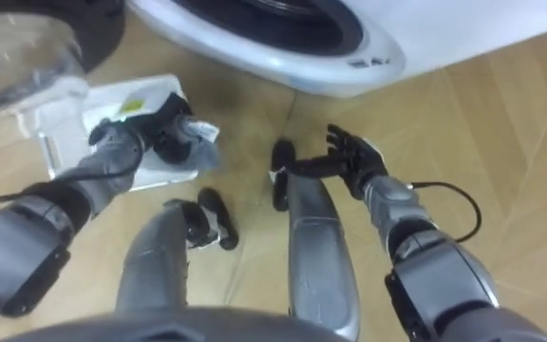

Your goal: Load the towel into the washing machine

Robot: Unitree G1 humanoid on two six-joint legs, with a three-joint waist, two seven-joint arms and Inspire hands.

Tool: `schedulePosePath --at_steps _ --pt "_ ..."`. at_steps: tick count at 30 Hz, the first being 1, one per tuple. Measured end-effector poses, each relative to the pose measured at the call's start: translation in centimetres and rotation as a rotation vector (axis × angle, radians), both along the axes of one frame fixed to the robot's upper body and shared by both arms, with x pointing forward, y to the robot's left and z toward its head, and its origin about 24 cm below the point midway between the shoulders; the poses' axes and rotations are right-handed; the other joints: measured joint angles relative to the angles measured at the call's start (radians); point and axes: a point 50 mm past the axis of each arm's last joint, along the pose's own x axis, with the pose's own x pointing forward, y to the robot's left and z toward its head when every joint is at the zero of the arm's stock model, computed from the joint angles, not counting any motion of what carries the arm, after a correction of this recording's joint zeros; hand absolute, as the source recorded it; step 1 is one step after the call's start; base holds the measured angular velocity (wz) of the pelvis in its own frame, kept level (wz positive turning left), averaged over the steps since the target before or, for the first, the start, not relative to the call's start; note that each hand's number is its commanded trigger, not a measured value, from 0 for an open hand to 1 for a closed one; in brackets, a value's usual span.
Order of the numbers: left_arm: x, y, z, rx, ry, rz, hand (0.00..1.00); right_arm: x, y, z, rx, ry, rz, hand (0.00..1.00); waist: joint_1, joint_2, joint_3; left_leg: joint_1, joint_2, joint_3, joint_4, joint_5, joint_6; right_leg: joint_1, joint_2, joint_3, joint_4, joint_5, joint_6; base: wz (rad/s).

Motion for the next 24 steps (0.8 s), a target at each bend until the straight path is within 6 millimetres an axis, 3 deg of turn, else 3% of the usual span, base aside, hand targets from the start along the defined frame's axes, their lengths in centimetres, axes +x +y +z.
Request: schedulePosePath --at_steps 5,9,13,18,21,24 --pt "-0.2 -0.2 0.2 -0.372 0.005 0.212 1.00 -0.8 0.4 -0.5 -0.033 0.024 0.056 0.00 0.029 0.015 -0.0144 0.040 -0.002 0.006 -0.015 0.003 -0.002 0.036 -0.018 -0.023 -0.007 -0.001 -0.002 -0.01" --pt "-2.3 -0.5 -1.8 -0.663 0.149 0.320 1.00 -1.1 1.0 -0.7 -0.033 0.021 0.089 0.00 0.043 0.011 -0.0298 0.102 -0.005 0.008 -0.050 0.009 -0.013 0.092 -0.012 -0.023 -0.029 -0.002 -0.004 -0.01" --pt "-3.7 -1.5 -2.9 -0.898 0.255 0.340 1.00 -1.0 1.3 -0.7 -0.025 0.010 0.112 0.00 0.049 0.009 -0.0351 0.118 -0.015 -0.009 -0.066 0.017 -0.015 0.120 -0.013 -0.038 -0.047 -0.002 -0.004 0.10" --pt "-4.3 -2.4 -2.7 -1.177 0.288 0.357 1.00 -1.1 2.0 -0.7 0.004 -0.001 0.134 0.00 0.049 0.007 -0.0395 0.119 -0.015 -0.035 -0.078 0.025 -0.014 0.148 -0.013 -0.068 -0.079 0.005 -0.001 0.14" --pt "-4.5 -3.4 -2.6 -1.292 0.328 0.316 1.00 -1.3 2.8 -0.8 0.019 0.005 0.150 0.00 0.053 -0.002 -0.0463 0.121 -0.016 -0.038 -0.079 0.025 -0.014 0.153 -0.013 -0.073 -0.080 0.005 -0.001 0.05" --pt "-4.3 -4.4 -2.0 -1.339 0.350 0.243 1.00 -1.4 2.9 -0.9 0.017 0.011 0.157 0.00 0.054 -0.005 -0.0482 0.126 -0.015 -0.043 -0.080 0.025 -0.014 0.163 -0.012 -0.076 -0.090 0.007 0.001 0.00"
